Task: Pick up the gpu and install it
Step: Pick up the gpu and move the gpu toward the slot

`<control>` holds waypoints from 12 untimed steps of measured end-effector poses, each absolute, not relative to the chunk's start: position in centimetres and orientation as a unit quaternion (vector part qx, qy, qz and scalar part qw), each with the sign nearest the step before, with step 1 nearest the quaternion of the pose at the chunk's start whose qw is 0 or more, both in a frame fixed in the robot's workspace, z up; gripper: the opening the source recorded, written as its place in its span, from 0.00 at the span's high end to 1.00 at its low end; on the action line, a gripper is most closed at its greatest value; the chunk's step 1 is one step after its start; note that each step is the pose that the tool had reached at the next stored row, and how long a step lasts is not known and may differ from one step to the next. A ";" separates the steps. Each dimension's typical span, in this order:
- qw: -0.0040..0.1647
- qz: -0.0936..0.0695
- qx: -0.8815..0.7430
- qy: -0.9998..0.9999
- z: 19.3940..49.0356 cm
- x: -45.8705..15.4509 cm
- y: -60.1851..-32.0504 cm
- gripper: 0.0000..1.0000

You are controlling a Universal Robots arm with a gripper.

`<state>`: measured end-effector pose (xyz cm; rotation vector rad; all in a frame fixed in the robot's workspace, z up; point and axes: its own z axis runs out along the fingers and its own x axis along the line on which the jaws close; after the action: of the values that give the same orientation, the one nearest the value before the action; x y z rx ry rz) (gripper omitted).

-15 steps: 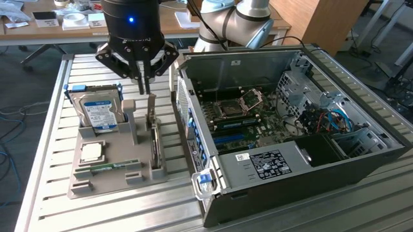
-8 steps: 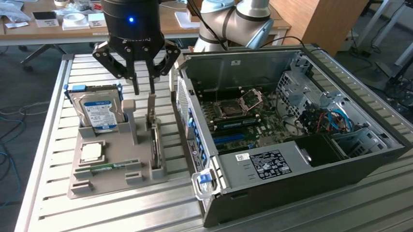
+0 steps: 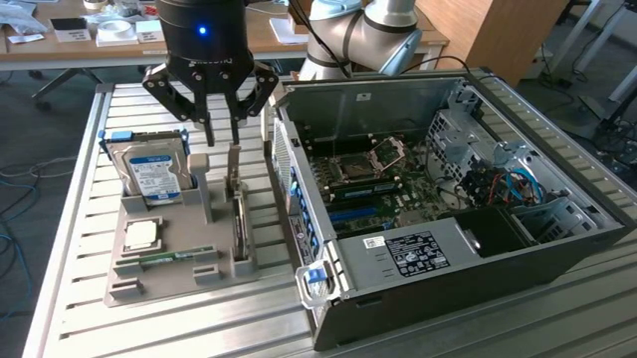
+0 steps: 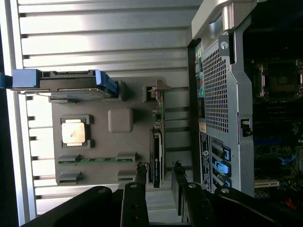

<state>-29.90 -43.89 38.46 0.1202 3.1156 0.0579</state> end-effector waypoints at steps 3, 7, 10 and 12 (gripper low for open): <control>0.012 0.019 0.039 0.999 38.5 -29.9 -43.9 0.58; 0.012 0.019 0.039 0.999 38.4 -29.9 -43.9 0.51; 0.012 0.019 0.039 0.999 38.0 -29.9 -43.9 0.51; 0.012 0.019 0.039 0.999 37.6 -29.9 -43.9 0.51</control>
<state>-29.90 -43.89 37.60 0.1202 3.1155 0.0580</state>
